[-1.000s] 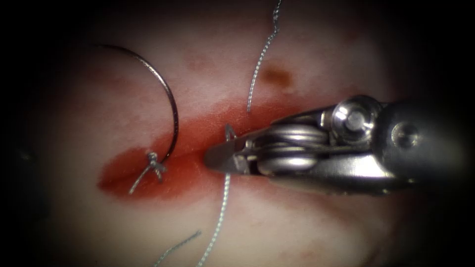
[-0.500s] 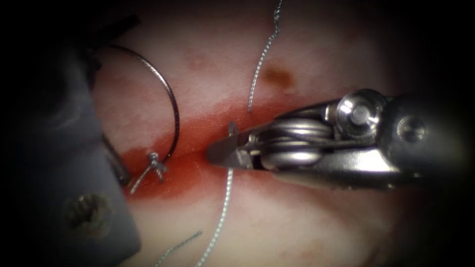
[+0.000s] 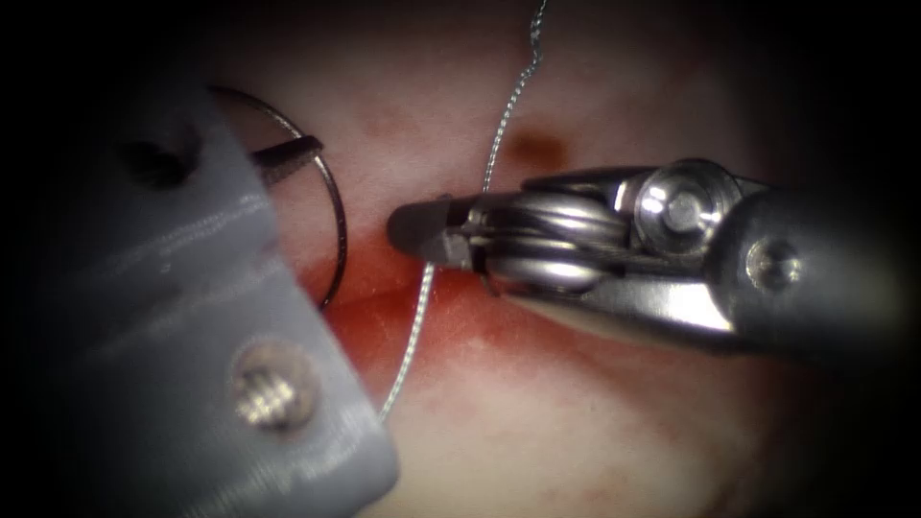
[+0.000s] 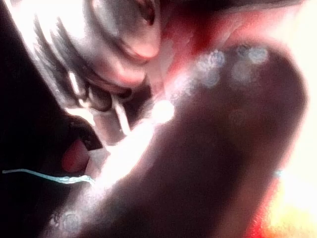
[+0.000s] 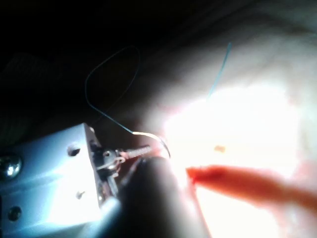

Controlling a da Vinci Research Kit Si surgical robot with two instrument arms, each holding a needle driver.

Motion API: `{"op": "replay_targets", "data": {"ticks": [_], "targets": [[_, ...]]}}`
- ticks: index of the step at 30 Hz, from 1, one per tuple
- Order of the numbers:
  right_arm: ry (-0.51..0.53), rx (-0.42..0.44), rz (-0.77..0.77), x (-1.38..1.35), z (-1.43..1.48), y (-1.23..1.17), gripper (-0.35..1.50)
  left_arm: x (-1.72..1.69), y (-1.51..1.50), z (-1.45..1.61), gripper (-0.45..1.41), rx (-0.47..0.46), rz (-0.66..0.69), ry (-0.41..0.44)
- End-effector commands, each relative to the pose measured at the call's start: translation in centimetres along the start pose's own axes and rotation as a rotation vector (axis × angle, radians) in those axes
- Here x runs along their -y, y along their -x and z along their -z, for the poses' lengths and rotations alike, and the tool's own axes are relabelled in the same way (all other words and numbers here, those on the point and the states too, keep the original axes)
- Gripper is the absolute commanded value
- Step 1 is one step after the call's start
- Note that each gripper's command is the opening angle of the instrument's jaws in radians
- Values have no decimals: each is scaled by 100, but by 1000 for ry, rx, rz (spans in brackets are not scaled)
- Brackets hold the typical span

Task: Wound Closure
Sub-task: Wrap the suture twice around the right gripper.

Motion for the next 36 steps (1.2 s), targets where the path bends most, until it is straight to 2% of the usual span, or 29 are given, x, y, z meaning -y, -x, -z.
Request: {"op": "replay_targets", "data": {"ticks": [1,5,7,13,16,21,24,33,36], "targets": [[-10,-21,-3,15,-3,-5,-35,-2,12,6,140,3,18,3],[-37,-85,-11,20,-3,-9,-35,1,5,15,140,13,68,-87],[-48,-115,-20,21,-2,-11,-35,5,-3,19,140,-15,82,-138],[-39,-174,-58,21,3,-17,-35,20,-16,18,138,-80,144,-208],[-41,-173,-75,20,1,-16,-35,29,-27,10,138,-134,168,-247],[-45,-168,-78,21,1,-15,-35,27,-37,-3,138,-172,222,-219],[-48,-162,-72,21,1,-14,-35,23,-44,-1,131,-235,290,-181],[-53,-149,-62,24,1,-13,-35,3,-60,11,128,-341,249,-24],[-55,-149,-64,25,2,-14,-35,2,-63,15,121,-363,268,-10]]}}
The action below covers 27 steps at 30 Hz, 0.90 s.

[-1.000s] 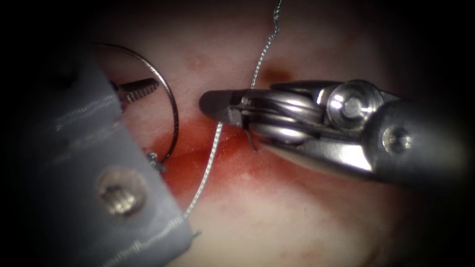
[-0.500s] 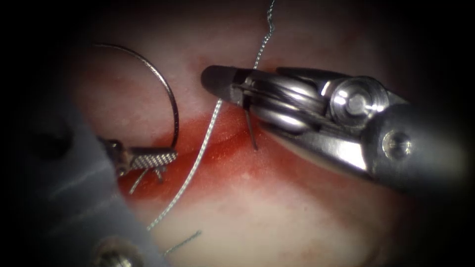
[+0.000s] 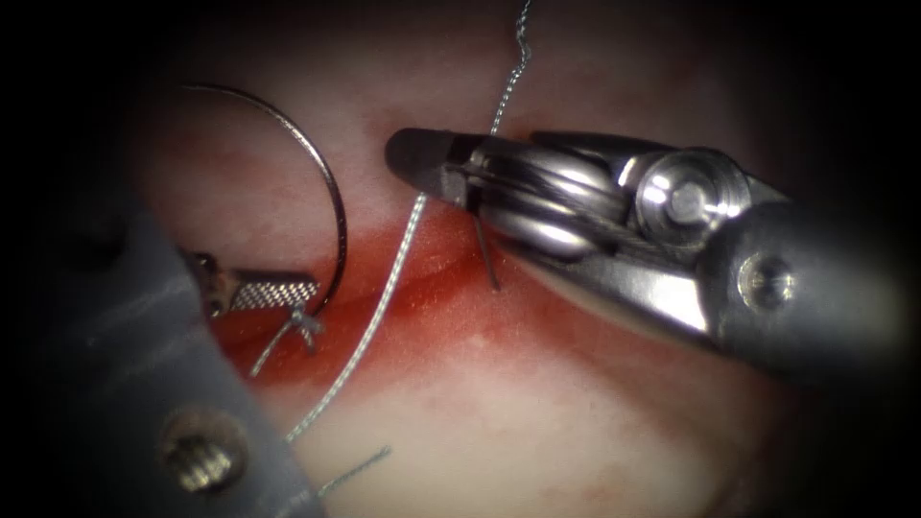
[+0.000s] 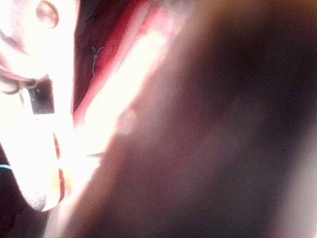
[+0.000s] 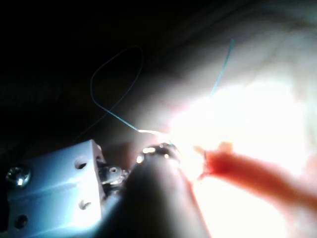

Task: Wound Closure
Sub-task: Wrap the suture twice around the right gripper.

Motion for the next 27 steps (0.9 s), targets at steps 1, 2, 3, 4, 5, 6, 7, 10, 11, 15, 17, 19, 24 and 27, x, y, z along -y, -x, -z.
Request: {"op": "replay_targets", "data": {"ticks": [1,2,3,4,5,6,7,10,11,15,17,19,24,27], "targets": [[-10,-2,-1,15,-3,-5,-35,2,9,5,108,-6,12,1],[-10,-1,-1,15,-2,-6,-35,3,8,5,103,-19,25,-1],[-10,0,4,15,-1,-6,-35,3,5,4,103,-33,23,-4],[-12,0,3,15,-1,-7,-35,3,3,3,101,-40,17,-5],[-12,1,3,15,0,-8,-35,3,2,2,99,-47,16,-5],[-14,0,2,16,1,-8,-35,2,1,1,99,-55,9,-6],[-17,0,1,16,1,-9,-35,2,1,0,99,-59,4,-6],[-19,-1,0,16,2,-10,-35,2,1,1,93,-68,10,-8],[-22,-2,0,16,2,-10,-35,3,0,2,88,-77,20,-10],[-22,-1,5,16,2,-10,-35,5,-2,2,69,-126,93,-18],[-22,-1,5,15,3,-11,-35,6,-3,1,54,-146,131,-15],[-22,0,5,15,3,-12,-35,6,-6,-1,24,-192,159,-13],[-27,0,3,15,5,-14,-35,3,-17,-6,20,-261,167,2],[-29,0,8,16,6,-15,-35,1,-24,-12,36,-294,179,17]]}}
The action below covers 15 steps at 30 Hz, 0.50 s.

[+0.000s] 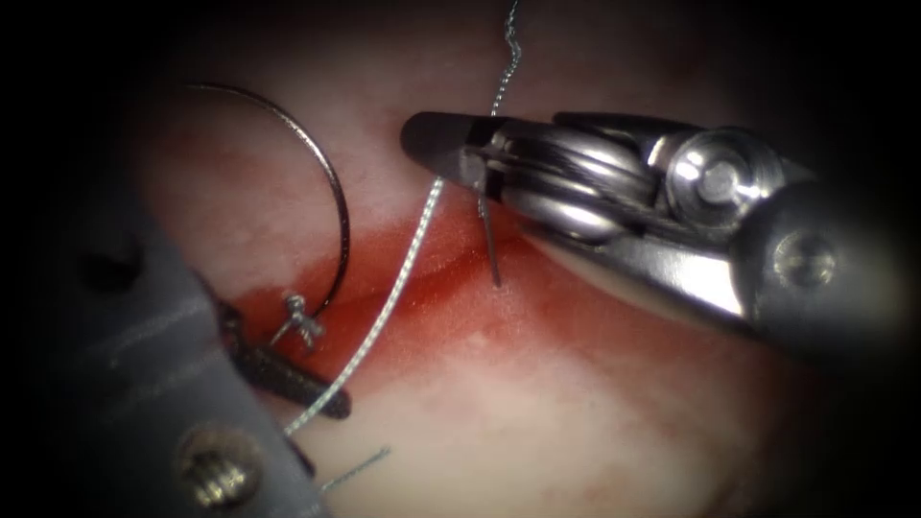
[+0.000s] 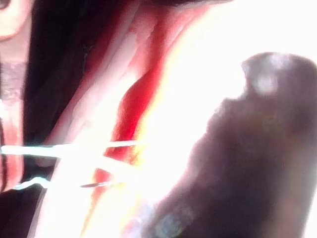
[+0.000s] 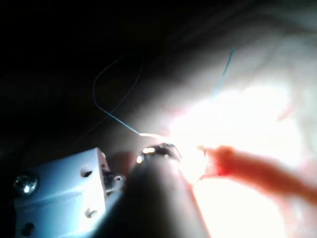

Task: Wound Closure
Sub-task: Wrap the suture twice around the right gripper.

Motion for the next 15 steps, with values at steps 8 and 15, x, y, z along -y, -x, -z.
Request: {"op": "replay_targets", "data": {"ticks": [8,15], "targets": [[-7,0,6,14,-3,-6,-35,-13,-3,2,31,-71,48,60],[-7,0,12,15,-3,-6,-35,-33,-11,14,15,-93,96,137]]}}
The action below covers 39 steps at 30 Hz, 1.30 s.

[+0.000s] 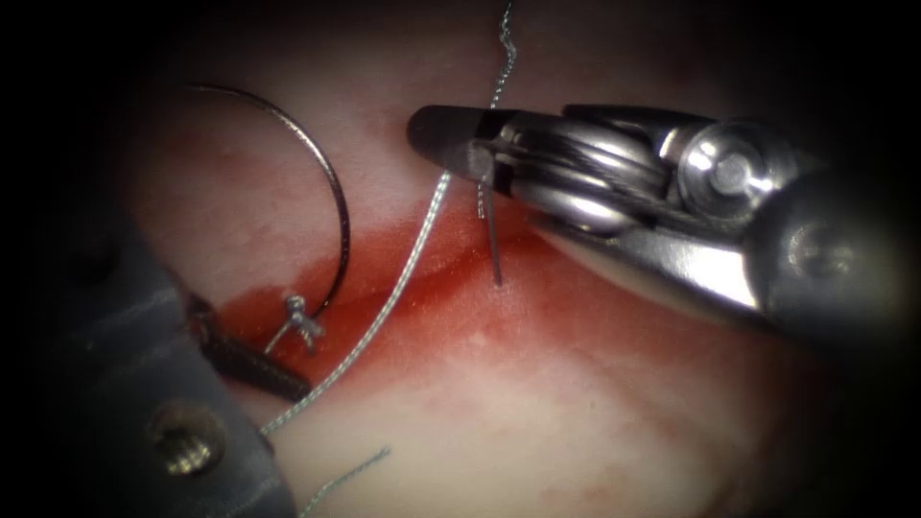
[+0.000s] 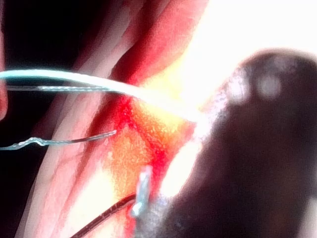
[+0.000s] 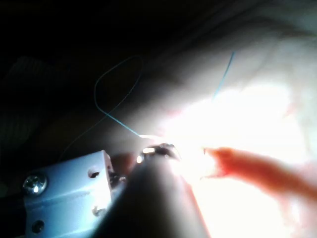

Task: Wound Closure
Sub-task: Wrap the suture twice around the right gripper.

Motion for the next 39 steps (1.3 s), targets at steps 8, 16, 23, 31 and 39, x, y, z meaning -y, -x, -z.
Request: {"op": "replay_targets", "data": {"ticks": [8,16,23,31,39], "targets": [[-6,-2,0,14,-5,-4,-35,-4,-8,11,-45,-68,55,14],[-9,-3,5,15,-4,-4,-35,8,-2,9,44,-37,53,12],[-9,-3,5,15,-4,-4,-35,8,-10,18,79,-6,20,12],[-8,-3,4,15,-4,-5,-35,22,-24,-6,83,-51,-26,46],[-12,-2,4,14,-3,-6,-35,28,-18,-17,-45,-126,-16,2]]}}
